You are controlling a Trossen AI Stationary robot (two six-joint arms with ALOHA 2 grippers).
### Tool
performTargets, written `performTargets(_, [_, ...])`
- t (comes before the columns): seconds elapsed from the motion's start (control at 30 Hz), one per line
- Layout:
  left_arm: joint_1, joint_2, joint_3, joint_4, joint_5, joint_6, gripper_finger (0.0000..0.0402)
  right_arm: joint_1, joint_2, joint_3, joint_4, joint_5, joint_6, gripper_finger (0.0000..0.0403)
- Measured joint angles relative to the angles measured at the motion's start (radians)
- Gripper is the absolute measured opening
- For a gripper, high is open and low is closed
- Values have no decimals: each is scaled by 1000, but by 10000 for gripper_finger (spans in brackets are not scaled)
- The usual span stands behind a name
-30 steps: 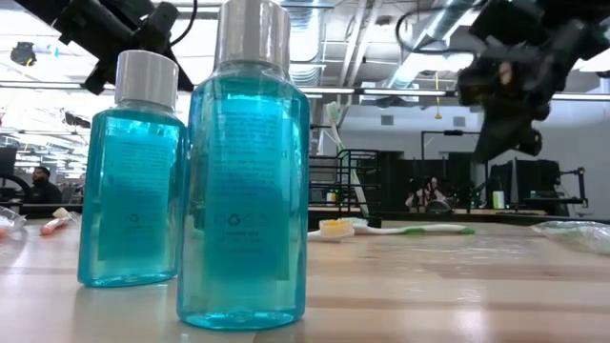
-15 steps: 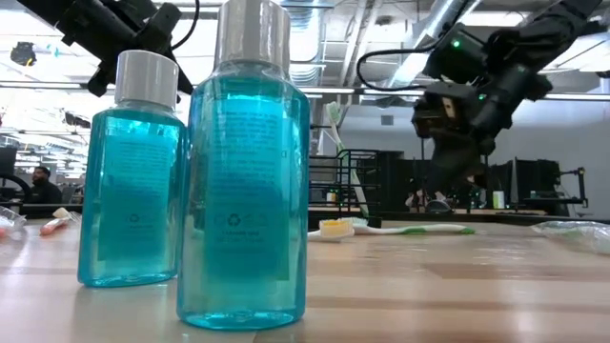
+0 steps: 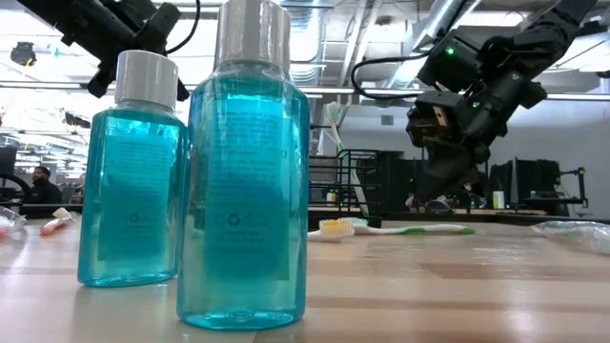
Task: Pick & Place toothbrushing station
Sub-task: Put the top green toothbrush into the wire organizer
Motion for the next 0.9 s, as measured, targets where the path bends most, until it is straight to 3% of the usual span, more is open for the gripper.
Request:
performTargets(0.13, [9,0,-16,5,32,-26,6,0,2,0,-12,22,-9,0])
performTargets(0.33, [31,1,-120,6,59,-182,1,-9,3,0,-72,104,-9,0])
performTargets(0.57, [31,0,-135,14,67,-190,1,15,54,-3,-94,101,84,0])
performTargets(0.9, [12,0,-135,34,103,-189,1,244,244,4,220,86,330,0])
